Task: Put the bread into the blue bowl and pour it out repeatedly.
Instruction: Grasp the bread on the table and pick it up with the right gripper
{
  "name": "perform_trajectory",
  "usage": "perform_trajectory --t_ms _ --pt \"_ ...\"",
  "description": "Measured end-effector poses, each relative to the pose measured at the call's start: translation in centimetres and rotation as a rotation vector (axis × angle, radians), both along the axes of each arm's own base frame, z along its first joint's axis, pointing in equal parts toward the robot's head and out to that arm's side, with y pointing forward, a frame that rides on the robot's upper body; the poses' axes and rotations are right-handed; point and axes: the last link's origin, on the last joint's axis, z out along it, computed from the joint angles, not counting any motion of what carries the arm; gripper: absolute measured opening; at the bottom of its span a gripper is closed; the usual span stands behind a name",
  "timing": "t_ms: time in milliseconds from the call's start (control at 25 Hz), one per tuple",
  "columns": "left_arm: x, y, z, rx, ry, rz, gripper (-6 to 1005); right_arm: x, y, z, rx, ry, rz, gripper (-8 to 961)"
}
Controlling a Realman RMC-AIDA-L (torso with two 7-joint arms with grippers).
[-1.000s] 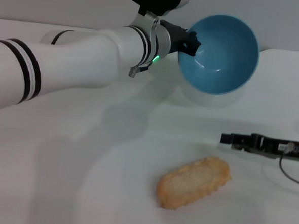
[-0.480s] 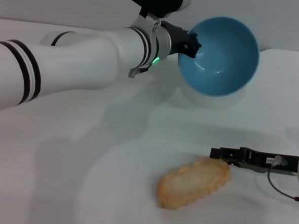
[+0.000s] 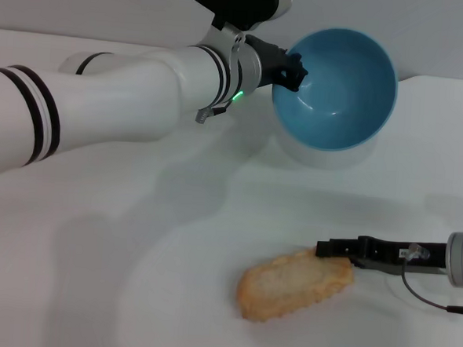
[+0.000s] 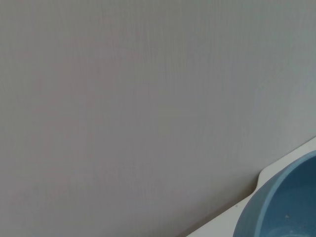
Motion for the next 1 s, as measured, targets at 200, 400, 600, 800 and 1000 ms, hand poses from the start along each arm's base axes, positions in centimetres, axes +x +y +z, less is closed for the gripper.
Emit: perform_trajectory --t_ms 200,400,600,800,1000 --pt "-0.2 0.0 0.0 0.001 -0.002 0.005 -1 -0.4 0.4 0.1 0.001 0.0 0.02 553" --pt "-0.2 -0.1 0.0 0.004 -0.007 0.01 0 -0.5 0.5 0.3 0.0 -0.008 0.047 479" --pt "-0.3 0.0 0.1 0.009 -0.011 0.011 -1 -0.4 0.4 0.6 0.004 -0.005 0.063 379" --pt "-0.5 0.0 0.2 0.014 -0.014 0.018 0 -0.9 0.9 1.6 0.064 0.019 0.142 307" --pt "-1.0 -0.1 0.3 0.016 -0.016 0.031 0 -1.8 2.1 5.1 0.161 0.029 0.254 267"
